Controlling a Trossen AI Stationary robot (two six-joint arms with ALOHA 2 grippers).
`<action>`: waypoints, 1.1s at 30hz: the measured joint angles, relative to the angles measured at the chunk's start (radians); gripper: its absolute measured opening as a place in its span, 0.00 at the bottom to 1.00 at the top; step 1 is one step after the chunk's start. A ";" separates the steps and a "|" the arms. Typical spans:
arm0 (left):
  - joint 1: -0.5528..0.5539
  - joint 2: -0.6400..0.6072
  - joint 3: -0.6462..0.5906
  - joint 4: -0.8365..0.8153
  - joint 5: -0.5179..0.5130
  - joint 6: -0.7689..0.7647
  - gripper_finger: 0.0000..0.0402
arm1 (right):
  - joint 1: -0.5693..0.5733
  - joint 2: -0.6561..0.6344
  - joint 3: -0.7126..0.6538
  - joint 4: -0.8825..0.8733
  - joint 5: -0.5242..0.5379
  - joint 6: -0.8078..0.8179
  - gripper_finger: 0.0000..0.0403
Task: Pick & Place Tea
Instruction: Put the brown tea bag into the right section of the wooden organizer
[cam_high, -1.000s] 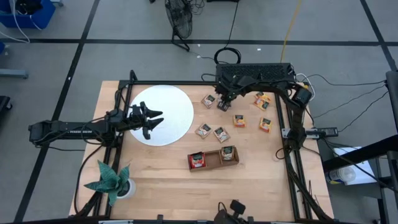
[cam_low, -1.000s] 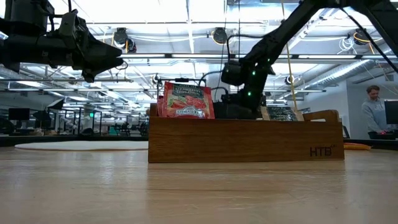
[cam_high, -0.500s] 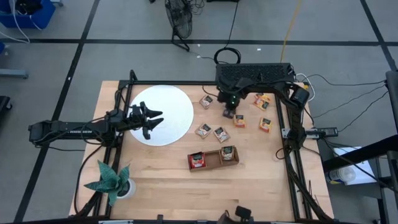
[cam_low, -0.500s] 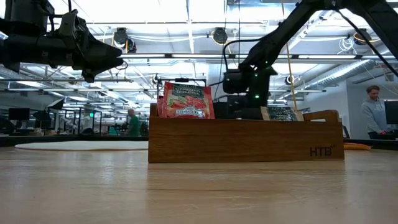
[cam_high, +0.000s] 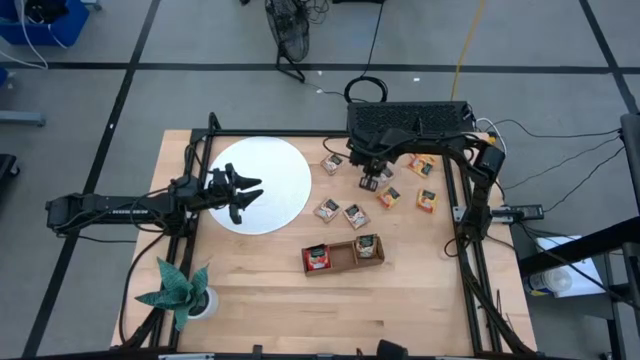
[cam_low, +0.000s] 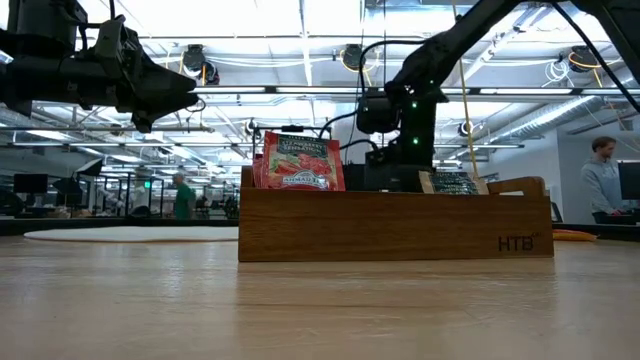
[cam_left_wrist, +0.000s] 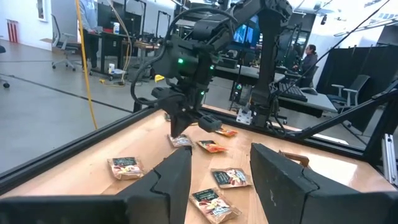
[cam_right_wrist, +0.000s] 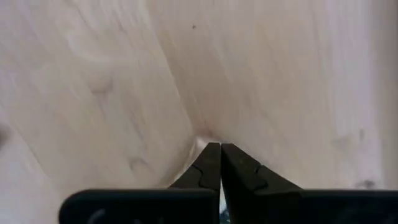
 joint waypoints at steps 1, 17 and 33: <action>0.000 0.000 0.000 0.000 0.000 0.000 0.41 | 0.000 0.000 -0.005 0.000 -0.005 0.009 0.00; 0.000 0.000 0.000 0.000 0.000 0.000 0.41 | 0.061 0.002 -0.037 -0.014 0.066 0.150 0.57; 0.000 0.000 0.000 0.000 0.000 0.000 0.41 | 0.062 -0.001 -0.229 0.094 0.115 0.203 0.37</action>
